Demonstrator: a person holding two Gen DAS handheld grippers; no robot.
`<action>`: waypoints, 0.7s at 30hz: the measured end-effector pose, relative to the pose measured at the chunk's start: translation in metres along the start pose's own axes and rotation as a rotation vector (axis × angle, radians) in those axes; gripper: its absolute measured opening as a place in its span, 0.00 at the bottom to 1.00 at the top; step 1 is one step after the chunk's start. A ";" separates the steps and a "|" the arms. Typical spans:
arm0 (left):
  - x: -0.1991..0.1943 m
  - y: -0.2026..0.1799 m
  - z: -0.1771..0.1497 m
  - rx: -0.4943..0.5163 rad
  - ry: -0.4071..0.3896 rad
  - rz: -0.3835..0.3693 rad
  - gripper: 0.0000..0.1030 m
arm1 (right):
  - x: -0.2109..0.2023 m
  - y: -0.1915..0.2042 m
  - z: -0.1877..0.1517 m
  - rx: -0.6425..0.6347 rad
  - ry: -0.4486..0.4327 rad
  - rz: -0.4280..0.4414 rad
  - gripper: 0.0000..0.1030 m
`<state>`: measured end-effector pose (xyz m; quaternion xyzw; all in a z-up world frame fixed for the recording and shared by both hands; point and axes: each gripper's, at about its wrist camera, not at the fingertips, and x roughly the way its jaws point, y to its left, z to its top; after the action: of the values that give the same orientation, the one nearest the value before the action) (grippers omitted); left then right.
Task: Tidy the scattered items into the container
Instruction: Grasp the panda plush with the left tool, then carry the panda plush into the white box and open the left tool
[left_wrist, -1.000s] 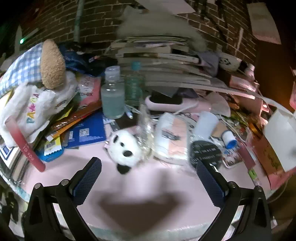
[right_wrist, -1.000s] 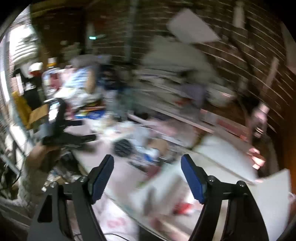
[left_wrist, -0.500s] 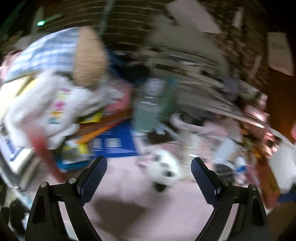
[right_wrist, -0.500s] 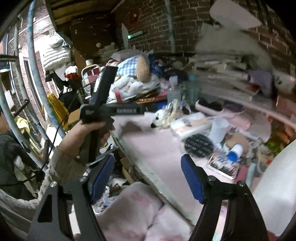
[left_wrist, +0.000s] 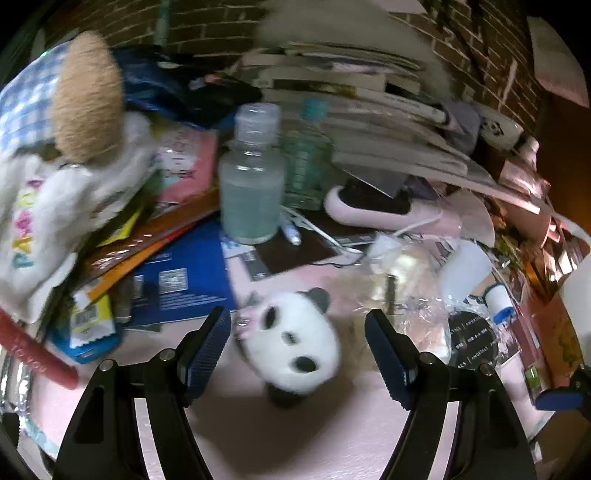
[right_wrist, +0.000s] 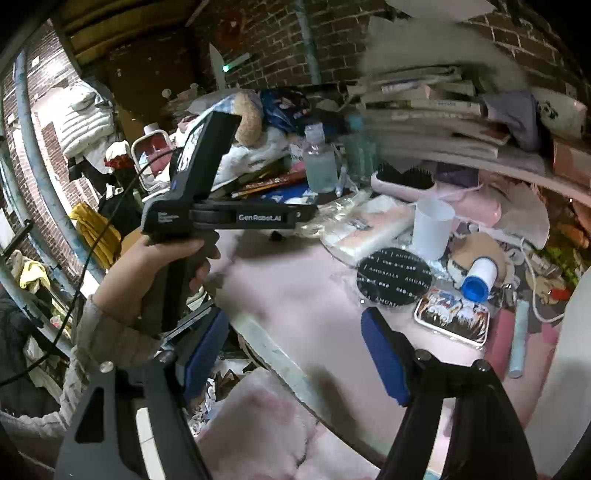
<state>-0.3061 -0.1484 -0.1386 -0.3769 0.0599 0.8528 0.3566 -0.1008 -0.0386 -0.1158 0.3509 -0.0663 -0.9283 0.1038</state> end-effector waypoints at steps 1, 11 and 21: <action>0.002 -0.002 0.000 0.008 0.005 0.013 0.69 | 0.002 -0.001 -0.001 0.004 0.003 -0.001 0.70; 0.004 -0.006 -0.008 0.014 0.030 0.010 0.33 | 0.014 -0.010 -0.002 0.030 -0.007 -0.040 0.70; -0.030 -0.013 -0.003 0.034 -0.007 -0.020 0.30 | 0.021 -0.009 -0.007 0.022 -0.055 -0.155 0.70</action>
<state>-0.2820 -0.1566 -0.1183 -0.3685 0.0694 0.8492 0.3719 -0.1131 -0.0357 -0.1365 0.3306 -0.0519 -0.9420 0.0258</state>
